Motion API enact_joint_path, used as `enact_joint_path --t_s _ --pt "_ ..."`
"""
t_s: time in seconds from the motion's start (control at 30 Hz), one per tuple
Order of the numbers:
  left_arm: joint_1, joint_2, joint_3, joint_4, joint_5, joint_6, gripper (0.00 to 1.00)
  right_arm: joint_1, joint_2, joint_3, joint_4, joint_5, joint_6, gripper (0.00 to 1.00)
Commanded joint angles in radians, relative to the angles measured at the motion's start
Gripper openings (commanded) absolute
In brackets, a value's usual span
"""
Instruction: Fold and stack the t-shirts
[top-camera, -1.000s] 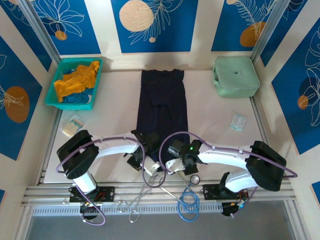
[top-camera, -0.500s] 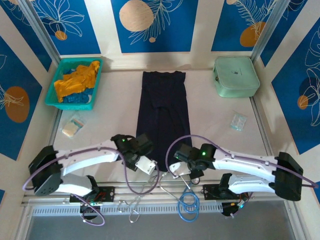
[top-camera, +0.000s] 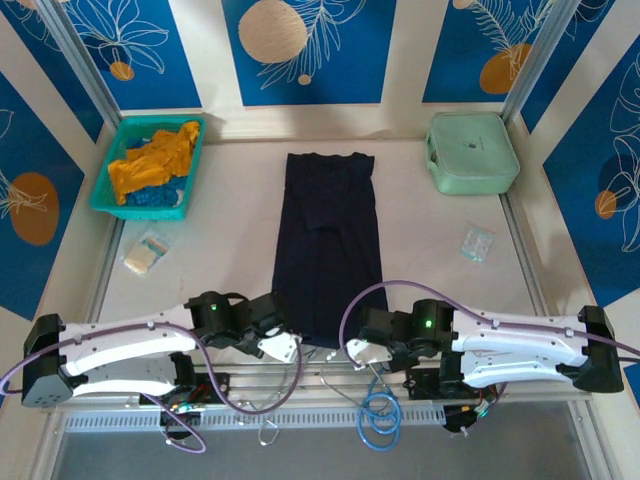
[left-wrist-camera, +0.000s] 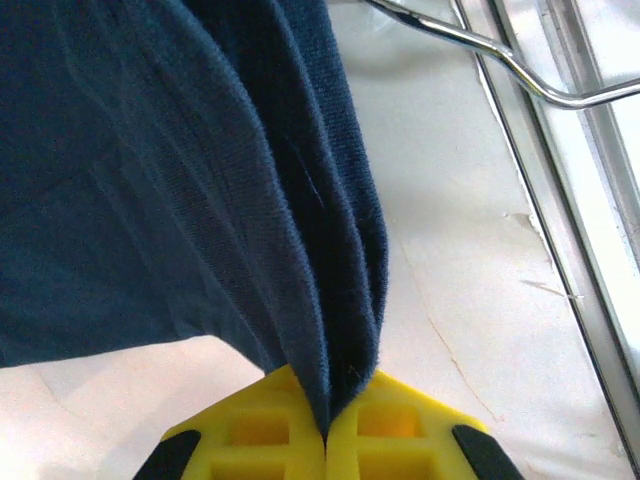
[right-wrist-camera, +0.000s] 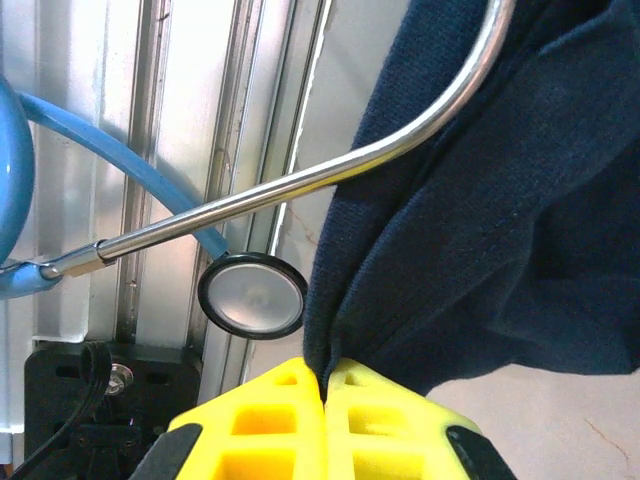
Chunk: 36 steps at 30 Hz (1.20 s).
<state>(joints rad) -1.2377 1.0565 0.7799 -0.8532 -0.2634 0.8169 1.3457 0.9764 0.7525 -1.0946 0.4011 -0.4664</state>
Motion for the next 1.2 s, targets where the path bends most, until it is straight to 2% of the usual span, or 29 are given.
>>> enact_joint_path --t_s 0.0,0.07,0.13,0.27,0.57,0.8,1.17 --pt "-0.003 -0.013 -0.040 -0.067 -0.114 -0.033 0.00 0.007 -0.011 0.022 -0.109 0.053 0.030 0.00" --pt "0.001 -0.012 -0.063 0.004 -0.179 -0.022 0.00 -0.024 -0.013 0.026 -0.070 0.080 -0.018 0.00" --pt "0.019 -0.012 -0.068 0.060 -0.198 -0.019 0.00 -0.086 -0.016 0.039 -0.031 0.076 -0.065 0.00" --pt "0.073 -0.028 -0.062 0.114 -0.166 -0.015 0.00 -0.197 -0.022 0.064 0.018 0.067 -0.162 0.00" --pt "0.261 -0.040 -0.024 0.229 -0.102 0.138 0.00 -0.442 0.004 0.128 0.139 0.023 -0.393 0.00" --pt "0.430 0.095 0.122 0.313 0.005 0.277 0.00 -0.635 0.122 0.236 0.289 0.004 -0.559 0.00" --pt "0.641 0.380 0.349 0.415 0.141 0.433 0.00 -0.857 0.386 0.419 0.481 -0.069 -0.673 0.00"
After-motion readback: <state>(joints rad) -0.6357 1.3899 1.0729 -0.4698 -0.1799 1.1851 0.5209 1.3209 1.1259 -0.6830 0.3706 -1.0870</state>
